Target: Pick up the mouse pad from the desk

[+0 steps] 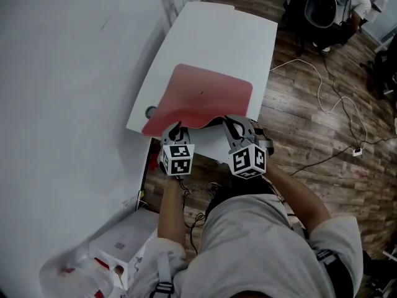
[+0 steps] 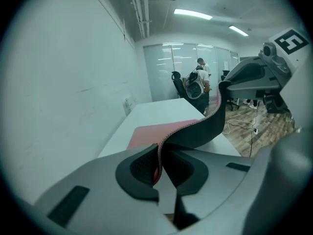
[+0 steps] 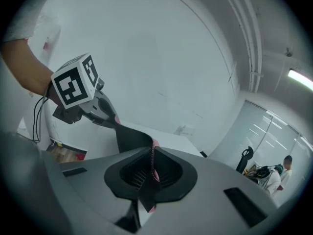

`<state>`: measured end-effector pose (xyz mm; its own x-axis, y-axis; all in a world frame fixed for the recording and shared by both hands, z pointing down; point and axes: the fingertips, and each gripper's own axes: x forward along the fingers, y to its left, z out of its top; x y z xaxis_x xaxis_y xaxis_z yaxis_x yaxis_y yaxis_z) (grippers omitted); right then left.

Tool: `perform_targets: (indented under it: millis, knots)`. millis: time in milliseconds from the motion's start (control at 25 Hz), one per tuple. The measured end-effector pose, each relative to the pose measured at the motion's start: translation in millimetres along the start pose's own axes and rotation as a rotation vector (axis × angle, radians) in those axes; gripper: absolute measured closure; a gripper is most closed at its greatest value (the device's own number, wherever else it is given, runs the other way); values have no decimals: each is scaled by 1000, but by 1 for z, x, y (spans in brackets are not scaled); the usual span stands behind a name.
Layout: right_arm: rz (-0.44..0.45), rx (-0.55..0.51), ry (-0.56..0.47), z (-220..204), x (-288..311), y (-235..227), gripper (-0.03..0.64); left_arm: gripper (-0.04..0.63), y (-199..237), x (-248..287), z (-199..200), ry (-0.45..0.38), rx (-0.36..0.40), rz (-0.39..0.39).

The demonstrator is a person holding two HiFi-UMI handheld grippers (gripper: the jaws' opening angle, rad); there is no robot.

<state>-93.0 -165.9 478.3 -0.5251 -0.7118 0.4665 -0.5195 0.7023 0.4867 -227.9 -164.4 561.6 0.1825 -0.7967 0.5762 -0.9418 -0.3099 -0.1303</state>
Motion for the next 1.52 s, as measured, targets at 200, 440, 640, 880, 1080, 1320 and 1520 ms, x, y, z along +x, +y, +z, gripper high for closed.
perform_targets:
  millis: [200,440,640,880,1080,1320,1520]
  knots:
    - [-18,48,-24,10,-7,-10,566,565,-3,-6,29,-61,-36,-3]
    - [-54,90,-50,16,-15,-26,566,565,-10,-17,71,-121,-67,-25]
    - [-81,125,-71,22,-19,-40,566,565,-9,-20,89,-160,-92,-17]
    - [-104,143,-103,31,-23,-51,566,565,-15,-26,108,-210,-140,-24]
    - [-120,154,-126,38,-23,-62,566,565,-11,-30,119,-233,-169,-25]
    - [-126,162,-145,44,-29,-71,566,566,-9,-35,131,-257,-188,-12]
    - [-134,177,-165,50,-35,-78,566,566,-9,-42,140,-280,-201,-16]
